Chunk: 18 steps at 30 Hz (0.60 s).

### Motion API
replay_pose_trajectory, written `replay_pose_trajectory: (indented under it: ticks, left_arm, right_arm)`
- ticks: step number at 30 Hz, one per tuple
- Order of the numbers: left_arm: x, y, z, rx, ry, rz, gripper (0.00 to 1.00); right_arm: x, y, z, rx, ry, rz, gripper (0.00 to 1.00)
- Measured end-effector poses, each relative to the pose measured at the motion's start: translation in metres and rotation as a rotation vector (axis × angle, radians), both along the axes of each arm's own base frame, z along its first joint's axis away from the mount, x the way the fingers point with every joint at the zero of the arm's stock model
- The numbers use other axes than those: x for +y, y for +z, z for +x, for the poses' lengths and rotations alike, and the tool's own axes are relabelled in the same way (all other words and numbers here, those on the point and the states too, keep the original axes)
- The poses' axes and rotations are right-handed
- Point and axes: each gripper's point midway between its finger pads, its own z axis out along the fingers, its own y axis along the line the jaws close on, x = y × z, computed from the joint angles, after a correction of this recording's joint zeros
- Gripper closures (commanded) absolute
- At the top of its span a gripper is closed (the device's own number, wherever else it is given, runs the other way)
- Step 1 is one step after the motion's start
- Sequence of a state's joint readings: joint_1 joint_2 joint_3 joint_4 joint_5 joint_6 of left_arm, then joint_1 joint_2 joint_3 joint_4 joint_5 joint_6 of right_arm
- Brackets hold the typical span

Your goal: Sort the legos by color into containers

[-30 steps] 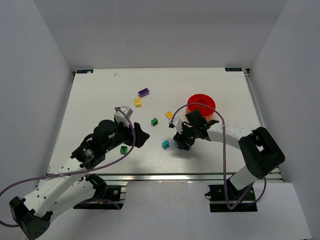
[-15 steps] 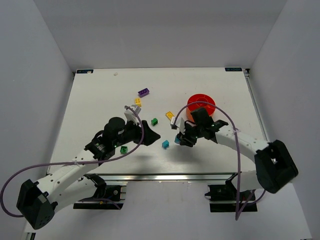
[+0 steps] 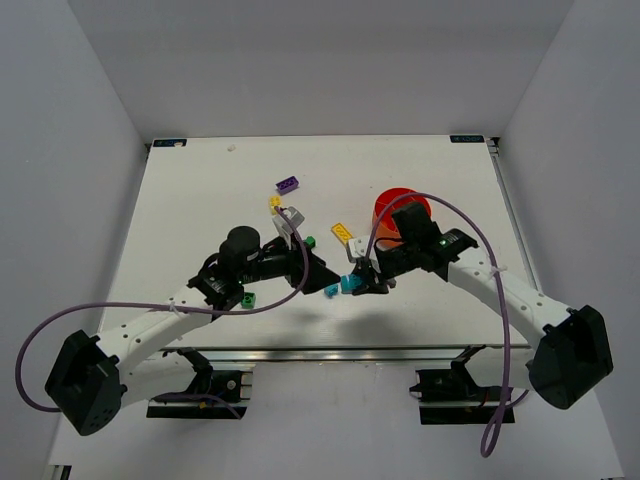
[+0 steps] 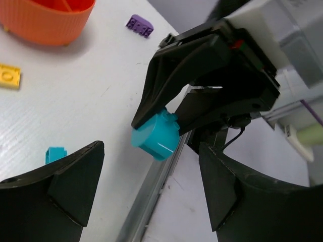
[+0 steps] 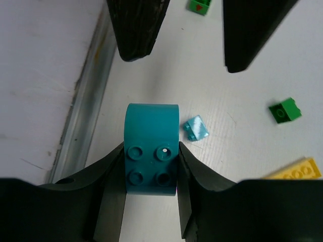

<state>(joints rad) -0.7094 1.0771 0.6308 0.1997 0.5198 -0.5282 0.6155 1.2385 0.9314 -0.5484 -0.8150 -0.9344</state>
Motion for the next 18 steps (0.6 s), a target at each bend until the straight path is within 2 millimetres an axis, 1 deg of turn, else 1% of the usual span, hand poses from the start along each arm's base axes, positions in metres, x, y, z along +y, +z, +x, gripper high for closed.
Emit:
replay_pose_trajectory:
  ticks: [6, 10, 14, 18]
  left_arm:
    - [0.004, 0.021, -0.011, -0.224, -0.095, -0.010, 0.15]
    - [0.004, 0.025, -0.017, -0.321, -0.147, 0.000, 0.16]
    - [0.002, 0.022, -0.021, -0.364, -0.188, 0.010, 0.17]
    - [0.001, 0.022, -0.022, -0.386, -0.197, 0.015, 0.19]
  right_arm:
    - [0.002, 0.007, -0.022, 0.081, 0.114, 0.027, 1.00]
    - [0.006, 0.014, -0.030, 0.136, 0.153, 0.053, 1.00]
    - [0.011, 0.017, -0.031, 0.208, 0.146, 0.061, 1.00]
    - [0.017, 0.020, -0.025, 0.274, 0.103, 0.059, 1.00]
